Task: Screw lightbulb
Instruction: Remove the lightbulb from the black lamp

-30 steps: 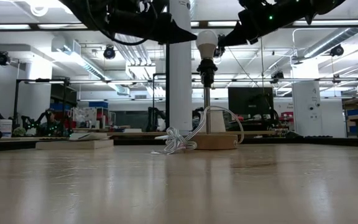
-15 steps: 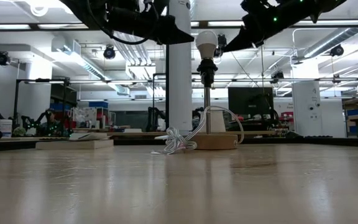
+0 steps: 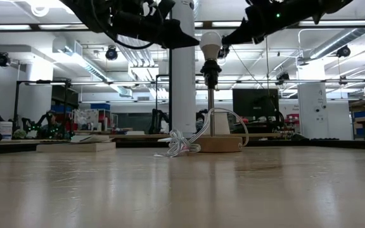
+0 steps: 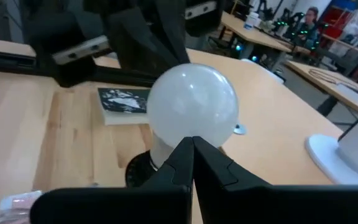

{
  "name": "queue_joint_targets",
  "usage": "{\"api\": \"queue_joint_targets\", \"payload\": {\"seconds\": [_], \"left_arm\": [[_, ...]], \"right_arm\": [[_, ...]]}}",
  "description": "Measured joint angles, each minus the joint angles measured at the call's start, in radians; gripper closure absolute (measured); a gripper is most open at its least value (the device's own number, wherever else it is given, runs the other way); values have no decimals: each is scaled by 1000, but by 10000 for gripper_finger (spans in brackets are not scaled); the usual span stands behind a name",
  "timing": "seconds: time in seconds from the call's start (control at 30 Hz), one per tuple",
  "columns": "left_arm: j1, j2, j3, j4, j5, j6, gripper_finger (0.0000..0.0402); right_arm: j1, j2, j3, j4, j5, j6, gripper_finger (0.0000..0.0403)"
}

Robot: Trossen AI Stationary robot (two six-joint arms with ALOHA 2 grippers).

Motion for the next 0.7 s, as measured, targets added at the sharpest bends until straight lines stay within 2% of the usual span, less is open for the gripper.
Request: {"api": "queue_joint_targets", "payload": {"seconds": [0.2, 0.3, 0.57, 0.7], "left_arm": [[-5, -22, 0, -22, 100, 0, 401], [-7, -29, 0, -24, 104, 0, 401], [-4, -33, 0, -28, -81, -8, 401], [-2, -15, 0, -14, -100, -8, 401]], "right_arm": [[-5, 14, 0, 8, 86, -3, 403], [-6, 18, -3, -3, 99, -3, 403], [5, -39, -3, -70, 87, 0, 403], [7, -58, -3, -69, -12, 5, 403]]}}
